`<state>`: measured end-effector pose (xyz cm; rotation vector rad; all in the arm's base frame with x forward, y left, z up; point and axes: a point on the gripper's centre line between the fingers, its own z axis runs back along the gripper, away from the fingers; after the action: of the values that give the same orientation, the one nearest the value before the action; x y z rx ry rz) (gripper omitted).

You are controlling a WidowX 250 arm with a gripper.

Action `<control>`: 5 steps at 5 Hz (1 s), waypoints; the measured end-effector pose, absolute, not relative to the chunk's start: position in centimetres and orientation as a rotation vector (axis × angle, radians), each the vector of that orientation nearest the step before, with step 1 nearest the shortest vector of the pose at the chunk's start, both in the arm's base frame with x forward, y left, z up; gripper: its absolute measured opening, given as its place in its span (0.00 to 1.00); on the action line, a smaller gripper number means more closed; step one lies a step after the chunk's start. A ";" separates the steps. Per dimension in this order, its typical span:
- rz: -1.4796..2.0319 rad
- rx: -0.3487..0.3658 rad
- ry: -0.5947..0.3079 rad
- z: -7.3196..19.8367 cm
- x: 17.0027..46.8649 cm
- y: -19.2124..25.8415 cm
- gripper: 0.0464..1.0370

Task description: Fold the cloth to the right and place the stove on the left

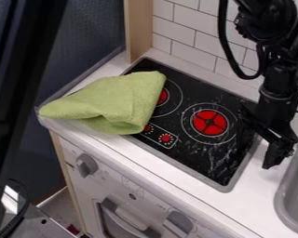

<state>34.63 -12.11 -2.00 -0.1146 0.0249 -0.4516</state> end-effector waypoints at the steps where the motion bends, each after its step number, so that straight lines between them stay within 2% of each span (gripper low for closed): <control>1: -0.450 -0.108 0.044 -2.5 34.2 -12.0 0.96; 2: -0.406 -0.058 0.041 -0.7 32.7 -9.1 0.96; 3: -0.350 -0.015 0.003 3.1 32.7 -5.1 0.96; 4: -0.303 0.015 -0.094 6.8 31.6 -0.9 0.96; 5: -0.261 0.029 -0.093 7.0 29.6 4.6 0.96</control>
<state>29.62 4.65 6.98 0.0285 -0.0926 -0.2614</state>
